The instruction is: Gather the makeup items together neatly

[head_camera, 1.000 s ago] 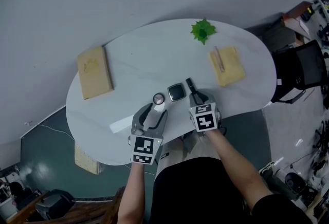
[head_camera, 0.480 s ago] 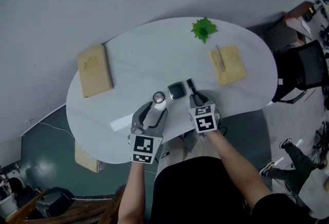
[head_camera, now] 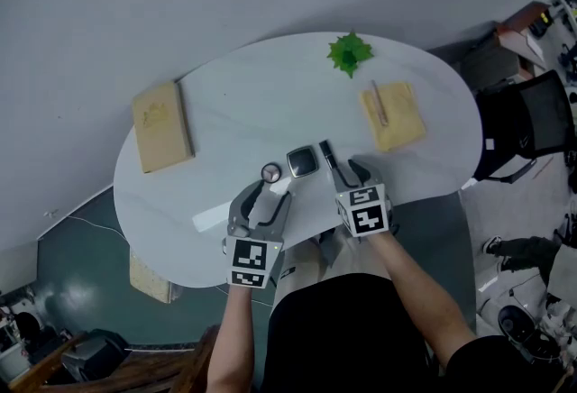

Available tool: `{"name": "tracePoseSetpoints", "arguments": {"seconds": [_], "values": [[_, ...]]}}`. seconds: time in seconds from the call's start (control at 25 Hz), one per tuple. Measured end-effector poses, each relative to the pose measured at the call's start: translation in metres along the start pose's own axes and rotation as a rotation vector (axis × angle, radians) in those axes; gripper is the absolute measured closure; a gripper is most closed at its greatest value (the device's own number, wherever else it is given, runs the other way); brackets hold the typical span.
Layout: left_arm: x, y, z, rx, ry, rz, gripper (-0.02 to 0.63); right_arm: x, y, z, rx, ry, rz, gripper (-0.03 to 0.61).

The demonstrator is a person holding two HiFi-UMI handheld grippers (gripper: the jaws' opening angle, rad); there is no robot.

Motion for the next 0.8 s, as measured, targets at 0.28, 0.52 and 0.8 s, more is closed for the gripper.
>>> {"name": "tracePoseSetpoints", "arguments": {"seconds": [0.28,0.52,0.8], "values": [[-0.009,-0.005,0.013,0.000,0.001,0.024,0.403,-0.056,0.009,0.021,-0.045,-0.023,-0.076,0.431],[-0.020,-0.012,0.028,0.004,0.005,0.060,0.403,-0.108,0.005,0.037,-0.049,-0.044,-0.123,0.433],[-0.033,-0.019,0.040,0.010,0.028,0.110,0.403,-0.139,-0.014,0.043,-0.006,-0.015,-0.113,0.433]]}}
Point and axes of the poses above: the fingertips, and each gripper's own axes: y backward along the fingers, x to its left, z out of its top, the point moved 5 cm from there along y, backward along the fingers, and after that the axes turned 2 degrees about -z, right-handed, at the moved point
